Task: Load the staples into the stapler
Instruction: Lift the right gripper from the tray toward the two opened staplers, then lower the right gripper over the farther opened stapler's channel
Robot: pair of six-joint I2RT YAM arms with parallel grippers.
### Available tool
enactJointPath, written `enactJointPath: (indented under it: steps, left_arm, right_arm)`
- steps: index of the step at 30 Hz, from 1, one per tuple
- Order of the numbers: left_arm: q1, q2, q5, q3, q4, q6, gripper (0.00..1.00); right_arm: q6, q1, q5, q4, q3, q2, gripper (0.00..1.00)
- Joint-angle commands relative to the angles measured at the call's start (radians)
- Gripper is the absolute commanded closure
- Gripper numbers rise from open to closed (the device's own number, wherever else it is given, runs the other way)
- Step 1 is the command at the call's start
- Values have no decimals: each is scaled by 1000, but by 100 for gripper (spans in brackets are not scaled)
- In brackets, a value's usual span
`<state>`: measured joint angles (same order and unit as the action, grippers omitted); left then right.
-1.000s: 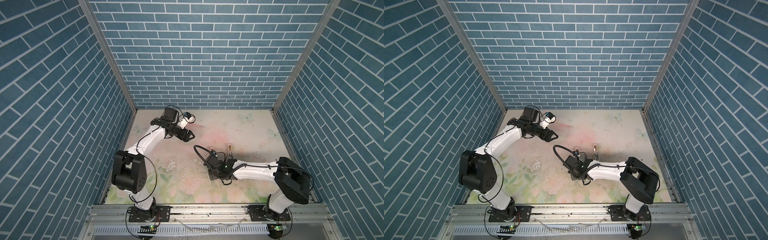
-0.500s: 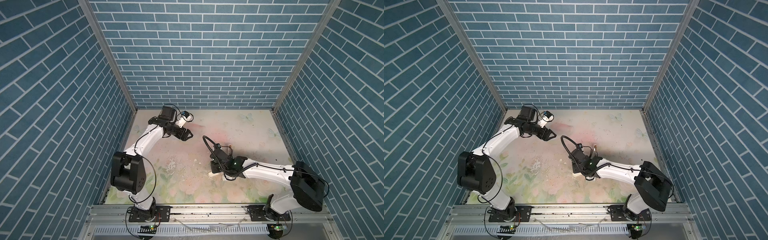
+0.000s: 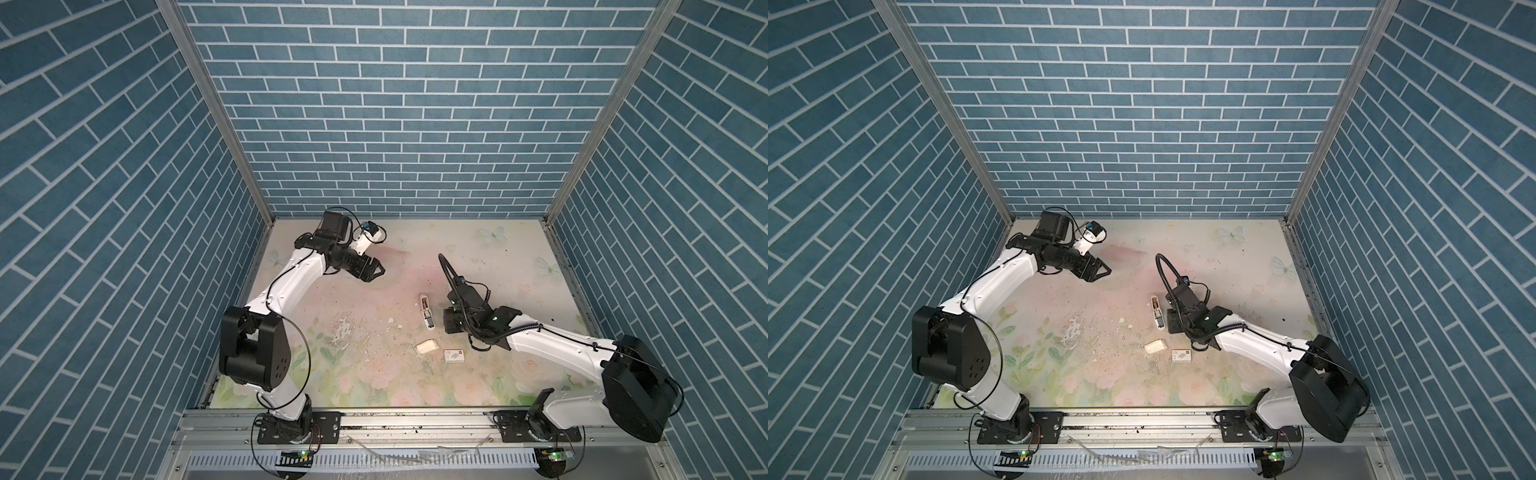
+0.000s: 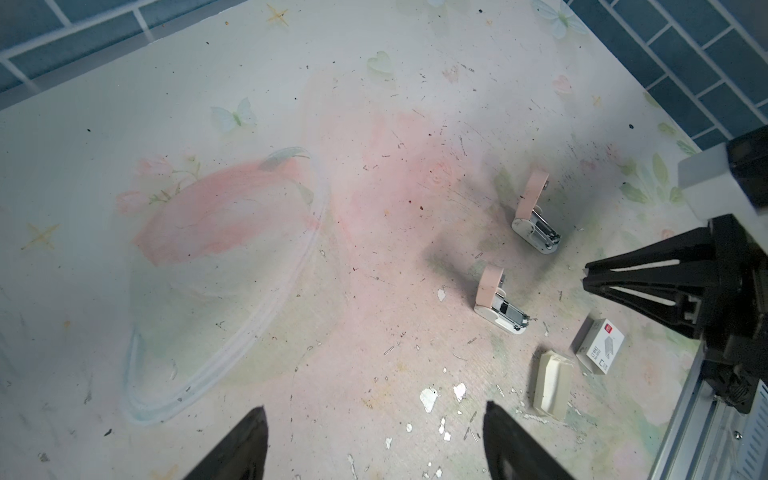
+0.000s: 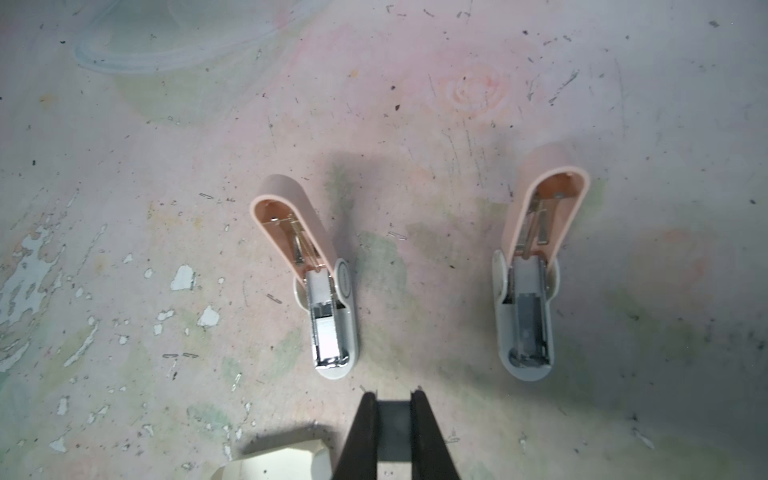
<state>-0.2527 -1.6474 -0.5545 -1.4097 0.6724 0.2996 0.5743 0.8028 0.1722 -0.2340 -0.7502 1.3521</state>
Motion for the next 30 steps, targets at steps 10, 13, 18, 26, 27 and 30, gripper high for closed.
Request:
enactJointPath:
  steps: [10, 13, 18, 26, 27, 30]
  left_arm:
    - [7, 14, -12, 5, 15, 12, 18]
    - [7, 15, -4, 7, 12, 14, 18]
    - [7, 8, -4, 5, 13, 17, 17]
    - [7, -4, -5, 3, 17, 23, 18]
    - [7, -2, -6, 4, 18, 24, 17]
    - [7, -5, -6, 3, 19, 24, 18]
  right_arm:
    - [-134, -142, -66, 71, 64, -28, 91]
    - [-158, -178, -94, 91, 73, -25, 91]
    - [-193, -228, -138, 127, 85, -11, 91]
    - [-246, -264, -199, 177, 83, 42, 91]
    - [-250, -268, -198, 177, 81, 49, 91]
    - [-263, -275, -210, 185, 78, 64, 91]
